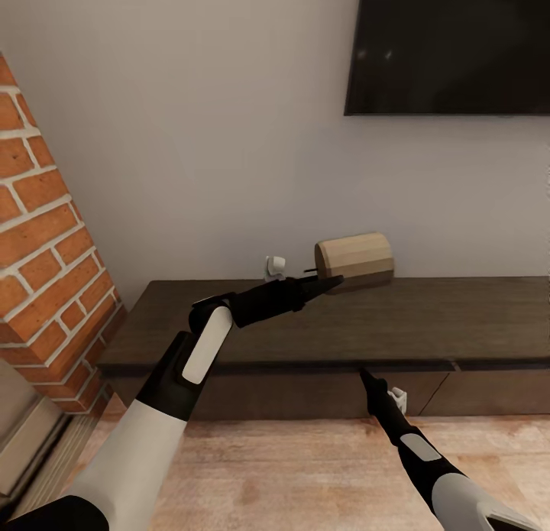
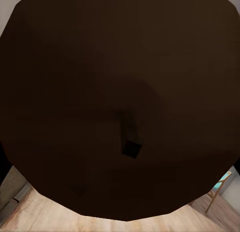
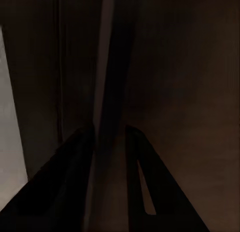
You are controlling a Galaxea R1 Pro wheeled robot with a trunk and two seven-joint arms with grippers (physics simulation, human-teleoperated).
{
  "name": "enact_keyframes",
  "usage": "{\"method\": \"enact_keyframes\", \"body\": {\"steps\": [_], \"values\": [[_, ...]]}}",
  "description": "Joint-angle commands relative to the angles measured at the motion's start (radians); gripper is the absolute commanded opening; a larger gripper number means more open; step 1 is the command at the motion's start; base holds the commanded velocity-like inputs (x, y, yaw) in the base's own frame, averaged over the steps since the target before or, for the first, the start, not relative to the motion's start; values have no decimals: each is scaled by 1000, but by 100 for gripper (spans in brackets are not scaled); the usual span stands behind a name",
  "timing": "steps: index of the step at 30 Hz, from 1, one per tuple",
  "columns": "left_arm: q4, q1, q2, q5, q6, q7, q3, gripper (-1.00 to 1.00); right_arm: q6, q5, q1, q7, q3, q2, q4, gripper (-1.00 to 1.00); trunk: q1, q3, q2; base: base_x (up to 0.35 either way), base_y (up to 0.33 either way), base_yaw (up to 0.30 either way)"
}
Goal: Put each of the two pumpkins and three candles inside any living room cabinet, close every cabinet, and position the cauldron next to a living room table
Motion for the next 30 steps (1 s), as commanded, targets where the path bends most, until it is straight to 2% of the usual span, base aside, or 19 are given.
{"method": "enact_keyframes", "body": {"steps": [1, 30], "values": [[0, -1, 0, 7, 7, 1, 0, -100, 6, -5, 0, -4, -7, 0, 3, -100, 0, -1, 0, 0, 0, 0], [0, -1, 0, 7, 6, 1, 0, -100, 6, -5, 0, -6, -7, -1, 3, -100, 0, -1, 0, 0, 0, 0]]}}
